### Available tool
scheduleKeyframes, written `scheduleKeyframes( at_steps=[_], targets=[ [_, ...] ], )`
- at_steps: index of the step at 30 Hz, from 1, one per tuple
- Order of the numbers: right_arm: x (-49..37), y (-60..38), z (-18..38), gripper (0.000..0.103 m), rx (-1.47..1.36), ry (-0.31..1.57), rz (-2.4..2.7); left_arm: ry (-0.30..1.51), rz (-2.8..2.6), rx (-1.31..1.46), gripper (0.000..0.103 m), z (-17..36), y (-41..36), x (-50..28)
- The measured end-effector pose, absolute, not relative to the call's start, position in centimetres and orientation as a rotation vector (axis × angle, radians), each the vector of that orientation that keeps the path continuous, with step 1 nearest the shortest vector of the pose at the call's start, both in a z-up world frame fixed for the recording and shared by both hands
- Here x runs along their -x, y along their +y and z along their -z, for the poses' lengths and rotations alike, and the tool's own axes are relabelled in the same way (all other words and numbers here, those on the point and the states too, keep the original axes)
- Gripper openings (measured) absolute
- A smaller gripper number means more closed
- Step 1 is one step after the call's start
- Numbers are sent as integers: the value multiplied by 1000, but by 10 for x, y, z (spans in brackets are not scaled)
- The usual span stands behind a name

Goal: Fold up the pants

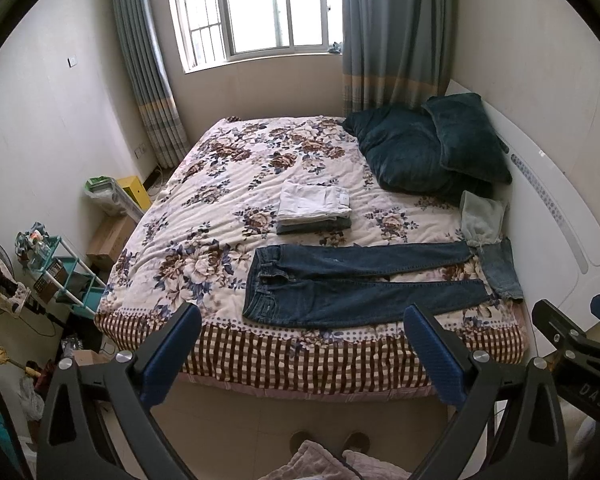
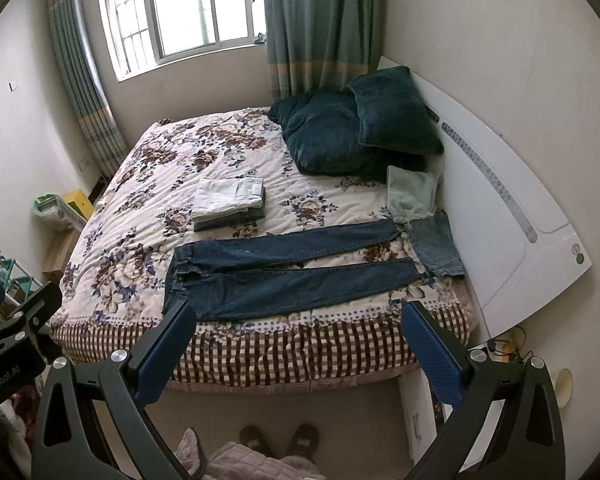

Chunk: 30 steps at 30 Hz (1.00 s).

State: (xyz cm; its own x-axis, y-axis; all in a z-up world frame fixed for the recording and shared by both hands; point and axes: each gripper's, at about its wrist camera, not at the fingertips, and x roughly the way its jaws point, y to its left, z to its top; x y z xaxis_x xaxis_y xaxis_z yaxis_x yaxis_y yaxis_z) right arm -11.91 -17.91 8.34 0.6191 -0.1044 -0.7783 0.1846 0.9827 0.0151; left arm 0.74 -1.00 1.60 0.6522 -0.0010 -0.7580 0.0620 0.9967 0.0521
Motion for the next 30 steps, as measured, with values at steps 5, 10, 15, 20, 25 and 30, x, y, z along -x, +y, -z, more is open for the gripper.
scheduleKeyframes(
  at_steps=[5,10,15,20,25,30],
  targets=[
    [119,-179,-83,103,-99,887,166,859,34,-75,103,-22,-15,-14],
    [117,-179,-89,103,-102,885,166,856,32,-74,103,-23,-17,-18],
    [116,-179,-91,103,-102,884,166,854,33,-72,103,-23,-14,-16],
    [116,-180,-90,103,-104,883,165,855,33,-72,103,-22,-13,-16],
    [116,-180,-90,103,-106,884,165,854,33,-73,103,-22,-14,-17],
    [116,-181,-89,103,-106,883,164,853,33,-73,103,-23,-15,-20]
  ],
)
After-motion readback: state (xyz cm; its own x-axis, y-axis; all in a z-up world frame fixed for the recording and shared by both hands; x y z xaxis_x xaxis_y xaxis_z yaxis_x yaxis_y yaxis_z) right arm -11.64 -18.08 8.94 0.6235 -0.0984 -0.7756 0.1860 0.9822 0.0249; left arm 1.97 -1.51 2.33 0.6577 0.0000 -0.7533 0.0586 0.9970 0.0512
